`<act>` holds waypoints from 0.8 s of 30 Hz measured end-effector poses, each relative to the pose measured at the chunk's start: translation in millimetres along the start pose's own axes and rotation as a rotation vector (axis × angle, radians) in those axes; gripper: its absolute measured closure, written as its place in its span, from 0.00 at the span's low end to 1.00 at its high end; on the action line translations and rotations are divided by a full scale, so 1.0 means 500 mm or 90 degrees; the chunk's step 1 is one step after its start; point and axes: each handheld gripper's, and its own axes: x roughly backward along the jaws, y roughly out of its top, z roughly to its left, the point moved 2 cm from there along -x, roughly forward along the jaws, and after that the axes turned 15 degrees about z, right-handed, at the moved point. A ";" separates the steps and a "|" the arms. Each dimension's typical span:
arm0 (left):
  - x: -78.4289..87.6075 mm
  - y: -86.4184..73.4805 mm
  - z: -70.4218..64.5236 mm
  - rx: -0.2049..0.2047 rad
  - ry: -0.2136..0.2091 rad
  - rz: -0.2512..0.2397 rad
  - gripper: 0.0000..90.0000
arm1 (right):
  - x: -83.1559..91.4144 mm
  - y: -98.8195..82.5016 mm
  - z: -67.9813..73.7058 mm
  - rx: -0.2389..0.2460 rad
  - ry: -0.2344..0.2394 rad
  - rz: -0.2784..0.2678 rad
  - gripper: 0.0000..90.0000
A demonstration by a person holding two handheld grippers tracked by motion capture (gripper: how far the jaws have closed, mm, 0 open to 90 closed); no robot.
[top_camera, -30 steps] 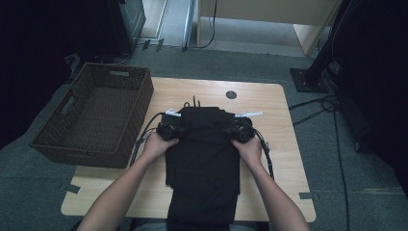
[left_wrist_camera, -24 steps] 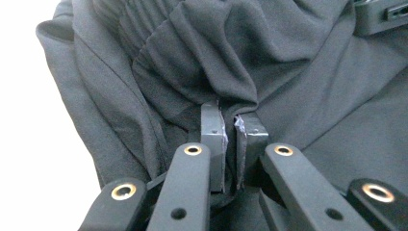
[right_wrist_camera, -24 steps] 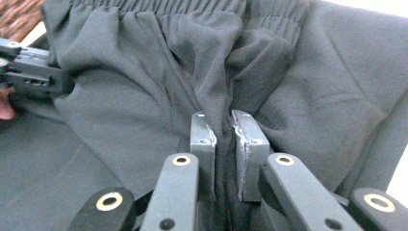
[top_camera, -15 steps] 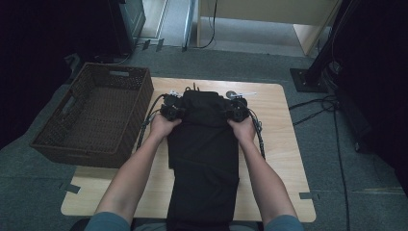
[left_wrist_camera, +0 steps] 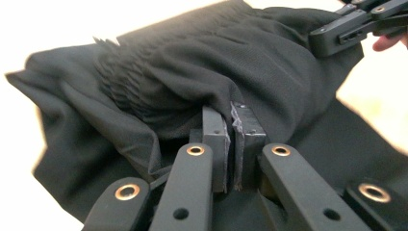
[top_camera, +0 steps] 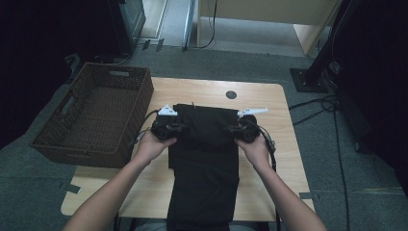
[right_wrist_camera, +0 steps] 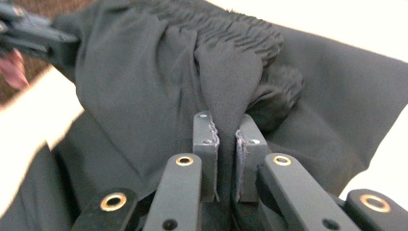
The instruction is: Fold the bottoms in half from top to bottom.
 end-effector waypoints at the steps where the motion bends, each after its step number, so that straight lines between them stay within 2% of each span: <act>1: -0.011 -0.011 -0.005 -0.011 0.009 0.015 0.96 | -0.007 -0.012 0.002 0.004 -0.003 0.009 0.91; 2: -0.027 -0.021 -0.011 -0.023 0.023 0.033 0.96 | -0.015 -0.026 0.004 0.002 -0.001 0.016 0.91; 4: -0.046 -0.033 -0.015 -0.025 0.024 0.055 0.96 | -0.032 -0.051 0.005 0.008 -0.006 0.028 0.91; 6: -0.061 -0.037 -0.015 -0.026 0.029 0.061 0.96 | -0.045 -0.067 0.001 0.000 0.001 0.030 0.91; 9: -0.082 -0.035 -0.006 -0.020 0.027 0.068 0.96 | -0.056 -0.068 -0.007 0.005 -0.004 0.034 0.90; 10: -0.089 -0.032 -0.002 -0.021 0.036 0.070 0.96 | -0.062 -0.065 -0.008 0.007 -0.007 0.029 0.91; 13: -0.099 -0.017 0.013 -0.018 0.049 0.059 0.96 | -0.069 -0.048 -0.010 0.022 -0.042 0.023 0.90; 14: -0.102 -0.011 0.018 -0.013 0.054 0.057 0.96 | -0.072 -0.041 -0.015 0.019 -0.047 0.020 0.90; 18: -0.115 0.017 0.041 0.004 0.063 0.054 0.96 | -0.082 -0.017 -0.042 -0.010 -0.035 0.002 0.90; 21: -0.126 0.044 0.061 0.014 0.081 0.056 0.95 | -0.089 0.004 -0.066 -0.040 -0.026 -0.008 0.90; 24: -0.135 0.071 0.083 0.025 0.090 0.063 0.95 | -0.099 0.031 -0.084 -0.058 -0.040 -0.016 0.90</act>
